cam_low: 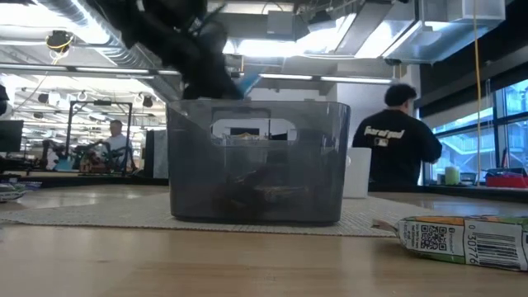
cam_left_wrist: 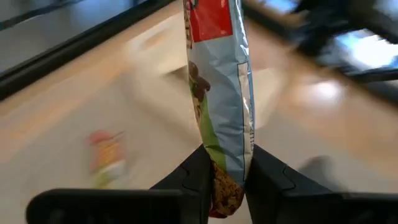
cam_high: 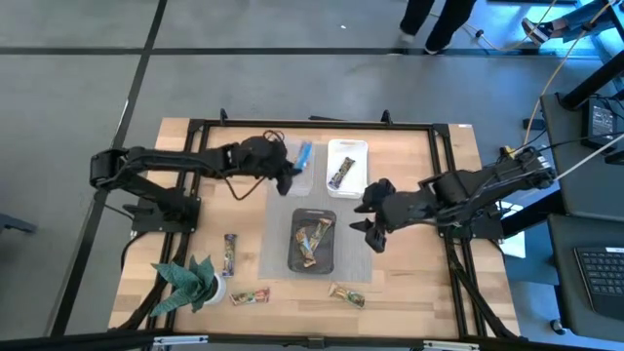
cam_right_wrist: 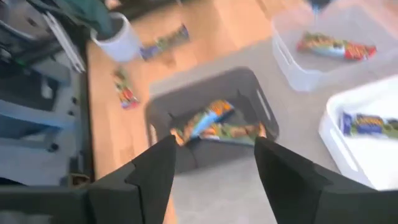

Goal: Pick and place Granola Bars by type
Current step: Put the right red granola bar into the transparent bin

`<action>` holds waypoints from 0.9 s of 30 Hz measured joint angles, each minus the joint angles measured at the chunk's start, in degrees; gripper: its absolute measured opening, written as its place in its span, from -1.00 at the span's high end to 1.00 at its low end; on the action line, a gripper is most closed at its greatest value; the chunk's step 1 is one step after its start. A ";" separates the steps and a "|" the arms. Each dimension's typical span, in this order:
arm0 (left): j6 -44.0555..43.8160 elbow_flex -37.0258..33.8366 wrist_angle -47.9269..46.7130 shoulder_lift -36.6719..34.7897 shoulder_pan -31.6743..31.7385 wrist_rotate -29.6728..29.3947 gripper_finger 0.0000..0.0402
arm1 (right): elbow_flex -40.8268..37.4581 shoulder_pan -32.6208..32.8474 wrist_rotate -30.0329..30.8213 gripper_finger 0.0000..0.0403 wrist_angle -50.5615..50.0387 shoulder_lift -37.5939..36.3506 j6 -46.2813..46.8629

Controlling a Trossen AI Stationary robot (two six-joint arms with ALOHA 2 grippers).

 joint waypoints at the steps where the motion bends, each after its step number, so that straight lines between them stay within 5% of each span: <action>1: 0.00 0.00 -1.69 0.15 1.07 -0.94 0.67 | 0.00 0.00 0.00 -0.10 -0.60 0.54 0.06; 10: -0.29 0.00 -8.38 3.83 7.32 -0.40 0.67 | 0.00 0.00 -0.10 -0.10 -0.81 4.24 -0.27; 27: -1.89 0.00 -7.96 12.59 7.51 2.38 0.65 | 0.00 2.19 -1.18 -0.10 -1.28 5.01 5.70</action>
